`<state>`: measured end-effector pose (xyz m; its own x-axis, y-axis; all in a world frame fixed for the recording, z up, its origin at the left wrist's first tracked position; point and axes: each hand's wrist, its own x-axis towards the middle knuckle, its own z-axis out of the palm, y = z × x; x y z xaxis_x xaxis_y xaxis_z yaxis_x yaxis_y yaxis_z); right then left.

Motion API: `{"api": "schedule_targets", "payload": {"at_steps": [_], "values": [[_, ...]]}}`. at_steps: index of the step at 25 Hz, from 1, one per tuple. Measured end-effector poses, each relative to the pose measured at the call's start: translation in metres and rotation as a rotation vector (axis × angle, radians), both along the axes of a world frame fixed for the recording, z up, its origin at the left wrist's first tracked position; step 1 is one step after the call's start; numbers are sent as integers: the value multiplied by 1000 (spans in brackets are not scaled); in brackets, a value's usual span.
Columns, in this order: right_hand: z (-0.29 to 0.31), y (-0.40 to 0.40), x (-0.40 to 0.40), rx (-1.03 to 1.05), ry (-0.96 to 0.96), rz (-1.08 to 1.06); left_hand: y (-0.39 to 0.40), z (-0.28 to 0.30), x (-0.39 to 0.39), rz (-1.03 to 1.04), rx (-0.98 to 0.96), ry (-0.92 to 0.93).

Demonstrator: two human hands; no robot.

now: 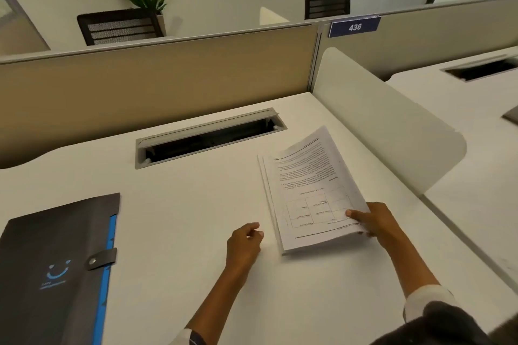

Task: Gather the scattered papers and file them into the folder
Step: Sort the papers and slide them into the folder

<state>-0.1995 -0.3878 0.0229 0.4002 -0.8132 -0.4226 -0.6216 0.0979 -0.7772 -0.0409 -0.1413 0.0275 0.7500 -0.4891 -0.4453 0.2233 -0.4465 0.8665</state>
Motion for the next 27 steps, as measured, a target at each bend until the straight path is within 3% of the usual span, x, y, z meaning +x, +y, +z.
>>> {"api": "schedule_targets", "payload": {"at_steps": [6,10,12,16,21,27], "values": [[-8,-8,7,-154,203,82,-26,-6,0,-125,104,-174],[-7,-7,12,-404,440,117,-35,-14,0,-275,139,-299],[-10,-8,17,-482,436,128,-36,-18,-1,-352,141,-348],[-11,-9,35,-433,358,182,-39,-22,-5,-496,218,-435],[-11,-5,51,-285,239,98,-34,-21,1,-423,182,-366],[-13,15,76,-305,420,195,-9,-24,10,-365,218,-390]]}}
